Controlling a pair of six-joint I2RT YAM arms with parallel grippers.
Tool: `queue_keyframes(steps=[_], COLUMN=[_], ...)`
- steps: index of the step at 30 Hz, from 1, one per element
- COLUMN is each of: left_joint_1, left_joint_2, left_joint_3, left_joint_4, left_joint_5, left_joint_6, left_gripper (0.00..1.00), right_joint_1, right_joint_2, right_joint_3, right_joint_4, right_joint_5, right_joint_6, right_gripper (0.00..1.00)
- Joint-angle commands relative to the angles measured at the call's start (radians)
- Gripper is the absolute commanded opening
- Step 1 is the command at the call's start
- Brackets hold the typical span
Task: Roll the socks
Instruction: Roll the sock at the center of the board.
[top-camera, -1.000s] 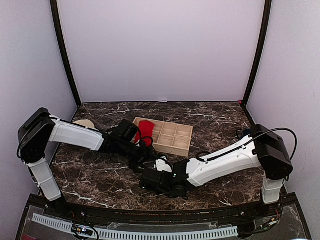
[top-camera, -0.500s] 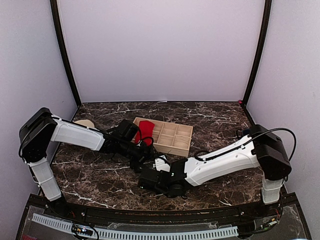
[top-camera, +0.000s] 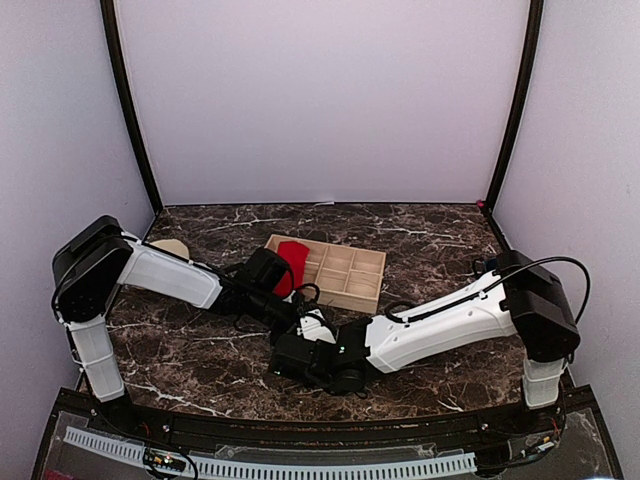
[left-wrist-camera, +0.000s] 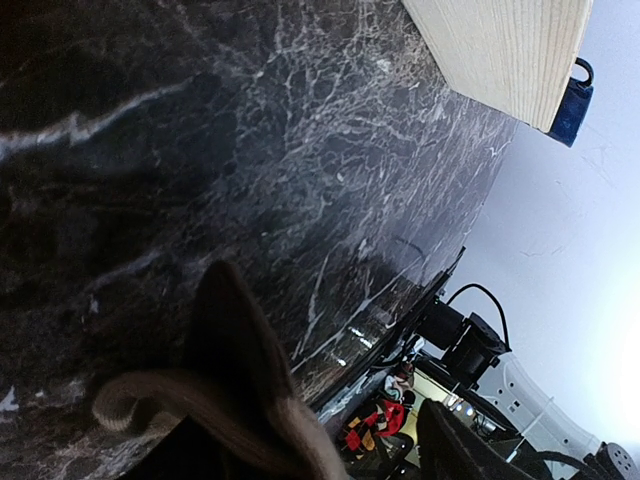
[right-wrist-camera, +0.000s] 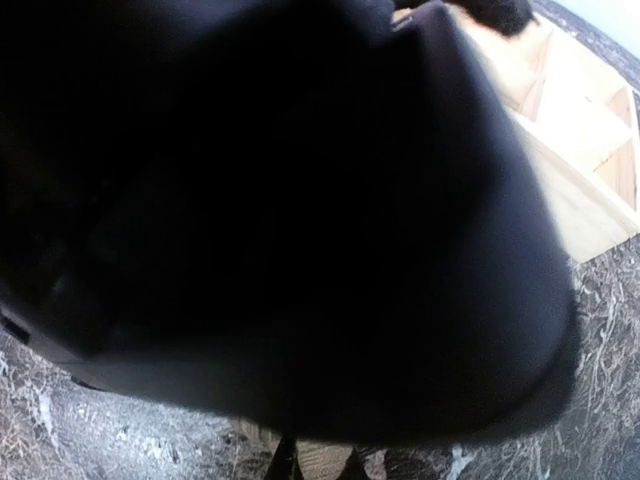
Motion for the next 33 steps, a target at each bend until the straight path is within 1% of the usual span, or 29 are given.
queue_keyframes(steps=[1,5,8,9,11,13,14,18,20,22,24,28,33], left_joint_1=[-0.012,-0.012,-0.012,-0.012,-0.012,-0.01,-0.01,-0.01,-0.01,-0.01,-0.01,-0.01,-0.01], left_joint_2=[0.006,0.009,0.015,0.016,0.019,0.025,0.028,0.043,0.056,0.074,0.091,0.133,0.172], left_joint_3=[0.025,0.016,0.003,0.0,-0.004,-0.006,-0.006,-0.007,-0.004,0.003,0.009,0.014,-0.002], left_joint_4=[0.068,0.08,0.103,0.111,0.12,0.13,0.137,0.162,0.172,0.184,0.195,0.192,0.235], left_joint_5=[0.05,0.056,0.063,0.064,0.067,0.073,0.077,0.078,0.102,0.118,0.122,0.127,0.126], left_joint_6=[-0.021,-0.023,-0.033,-0.037,-0.038,-0.041,-0.042,-0.041,-0.041,-0.037,-0.029,0.008,0.024], left_gripper=[0.69,0.68,0.6,0.54,0.35,0.22,0.16,0.0,0.0,0.0,0.0,0.0,0.0], right_joint_1=[0.0,-0.001,-0.001,-0.001,-0.001,-0.001,-0.003,-0.009,-0.015,-0.022,-0.026,-0.039,-0.047], right_joint_2=[0.008,0.017,0.021,0.023,0.025,0.025,0.026,0.019,0.011,0.006,-0.001,-0.031,-0.07], right_joint_3=[0.016,0.026,0.027,0.028,0.028,0.026,0.025,0.011,-0.006,-0.023,-0.04,-0.098,-0.154], right_joint_4=[0.044,0.037,0.04,0.038,0.038,0.036,0.033,0.032,0.033,0.039,0.042,0.07,0.105], right_joint_5=[-0.017,-0.019,-0.02,-0.02,-0.019,-0.021,-0.022,-0.035,-0.05,-0.064,-0.077,-0.104,-0.122], right_joint_6=[-0.028,-0.032,-0.036,-0.034,-0.035,-0.031,-0.028,-0.009,0.009,0.026,0.042,0.064,0.081], right_gripper=[0.01,0.01,0.01,0.01,0.01,0.01,0.01,0.02,0.04,0.09,0.16,0.35,0.44])
